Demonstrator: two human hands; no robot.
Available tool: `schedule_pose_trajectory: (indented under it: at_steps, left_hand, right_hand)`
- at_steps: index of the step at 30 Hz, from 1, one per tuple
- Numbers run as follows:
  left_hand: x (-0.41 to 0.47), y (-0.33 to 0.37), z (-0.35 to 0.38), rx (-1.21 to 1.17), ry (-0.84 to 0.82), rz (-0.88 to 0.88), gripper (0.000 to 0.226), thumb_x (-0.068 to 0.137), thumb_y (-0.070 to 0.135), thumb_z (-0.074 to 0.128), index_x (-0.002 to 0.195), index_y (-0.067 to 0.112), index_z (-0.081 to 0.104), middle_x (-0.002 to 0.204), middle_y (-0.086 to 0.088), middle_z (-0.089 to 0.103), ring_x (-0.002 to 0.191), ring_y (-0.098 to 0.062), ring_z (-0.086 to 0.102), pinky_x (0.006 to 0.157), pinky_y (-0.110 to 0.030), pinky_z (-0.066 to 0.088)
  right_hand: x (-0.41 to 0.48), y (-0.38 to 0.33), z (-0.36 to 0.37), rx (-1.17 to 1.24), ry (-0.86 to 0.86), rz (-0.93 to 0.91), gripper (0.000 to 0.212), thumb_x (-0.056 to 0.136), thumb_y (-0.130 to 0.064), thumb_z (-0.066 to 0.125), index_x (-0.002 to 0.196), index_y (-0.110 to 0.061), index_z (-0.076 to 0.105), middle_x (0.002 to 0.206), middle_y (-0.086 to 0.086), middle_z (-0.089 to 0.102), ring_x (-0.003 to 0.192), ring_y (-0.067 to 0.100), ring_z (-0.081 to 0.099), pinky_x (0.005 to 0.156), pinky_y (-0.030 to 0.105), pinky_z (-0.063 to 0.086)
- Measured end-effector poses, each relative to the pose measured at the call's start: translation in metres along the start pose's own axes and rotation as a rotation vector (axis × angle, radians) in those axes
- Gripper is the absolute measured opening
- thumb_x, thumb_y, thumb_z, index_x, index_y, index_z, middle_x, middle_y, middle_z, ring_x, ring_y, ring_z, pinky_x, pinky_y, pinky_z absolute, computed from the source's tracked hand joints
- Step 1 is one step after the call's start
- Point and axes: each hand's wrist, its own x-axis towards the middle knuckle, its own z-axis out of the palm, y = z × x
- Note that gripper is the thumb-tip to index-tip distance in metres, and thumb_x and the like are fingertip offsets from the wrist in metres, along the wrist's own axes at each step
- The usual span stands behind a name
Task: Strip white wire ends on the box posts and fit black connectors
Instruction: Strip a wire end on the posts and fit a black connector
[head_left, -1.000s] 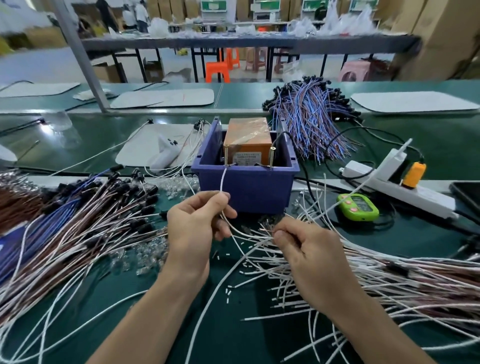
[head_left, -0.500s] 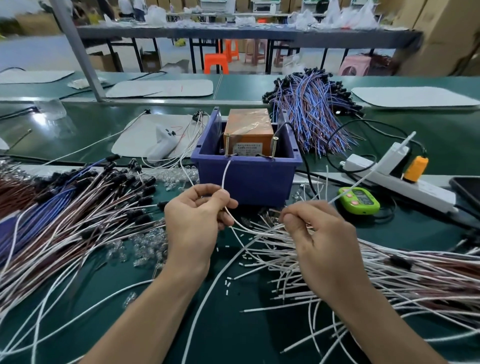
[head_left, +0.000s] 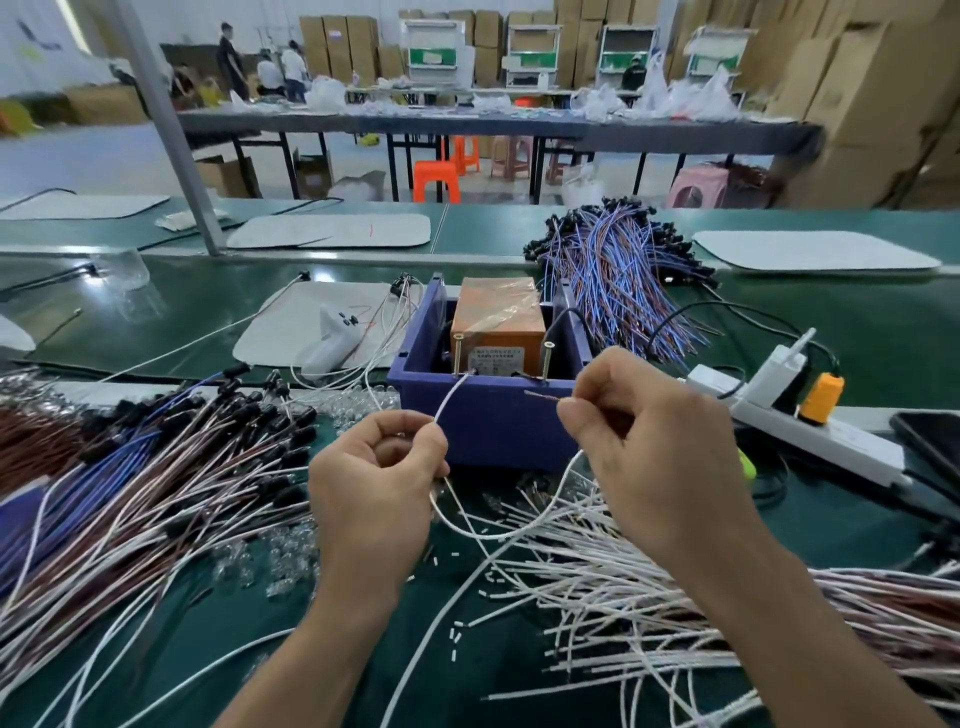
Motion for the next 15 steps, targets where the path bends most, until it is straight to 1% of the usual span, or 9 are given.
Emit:
schedule_pose_trajectory:
  at_steps: [1,4,7,10,13,15]
  left_hand:
    - [0.001,0.0,-0.001,0.007,0.006,0.004,0.023,0.086,0.011,0.077,0.081,0.034,0.077,0.059,-0.003,0.071,0.042,-0.008,0.055,0.038,-0.018,0.041]
    - [0.008,0.002,-0.004,-0.009,0.023,-0.001,0.023,0.087,0.011,0.077,0.082,0.033,0.077,0.061,-0.004,0.072,0.045,-0.013,0.059,0.039,-0.02,0.044]
    - [0.018,0.001,-0.008,-0.054,0.017,-0.037,0.021,0.087,0.01,0.077,0.081,0.03,0.078,0.062,-0.008,0.072,0.048,-0.016,0.058,0.042,-0.024,0.044]
    - [0.023,0.0,-0.011,-0.082,-0.011,-0.06,0.018,0.086,0.007,0.077,0.081,0.025,0.079,0.061,-0.009,0.071,0.05,-0.014,0.06,0.044,-0.021,0.045]
    - [0.022,-0.002,-0.012,-0.06,-0.033,-0.045,0.017,0.086,0.009,0.077,0.084,0.026,0.079,0.063,-0.009,0.072,0.051,-0.018,0.059,0.047,-0.028,0.045]
    - [0.021,-0.004,-0.011,-0.045,-0.033,-0.033,0.017,0.086,0.011,0.077,0.085,0.028,0.079,0.064,-0.008,0.073,0.051,-0.019,0.059,0.048,-0.028,0.045]
  right_hand:
    - [0.007,-0.001,0.001,-0.023,0.011,0.003,0.019,0.089,-0.028,0.075,0.08,-0.028,0.058,0.061,-0.018,0.062,0.059,0.006,0.058,0.056,0.018,0.043]
    - [0.026,-0.004,0.003,-0.079,0.031,0.014,0.016,0.083,-0.033,0.081,0.076,-0.028,0.067,0.061,-0.019,0.065,0.06,0.003,0.062,0.062,0.028,0.054]
    - [0.036,-0.003,0.003,-0.052,0.033,0.028,0.015,0.08,-0.032,0.085,0.073,-0.028,0.071,0.06,-0.018,0.065,0.058,0.002,0.063,0.061,0.029,0.056]
    - [0.036,0.001,0.004,-0.016,-0.002,0.058,0.015,0.079,-0.03,0.086,0.071,-0.027,0.073,0.058,-0.018,0.065,0.056,0.002,0.063,0.06,0.029,0.056]
    - [0.034,0.002,0.007,-0.008,-0.018,0.085,0.016,0.077,-0.029,0.086,0.068,-0.028,0.073,0.056,-0.017,0.065,0.056,0.003,0.064,0.059,0.03,0.056]
    - [0.034,0.003,0.007,-0.007,-0.006,0.097,0.016,0.076,-0.029,0.086,0.066,-0.028,0.073,0.056,-0.017,0.066,0.055,0.003,0.064,0.059,0.031,0.056]
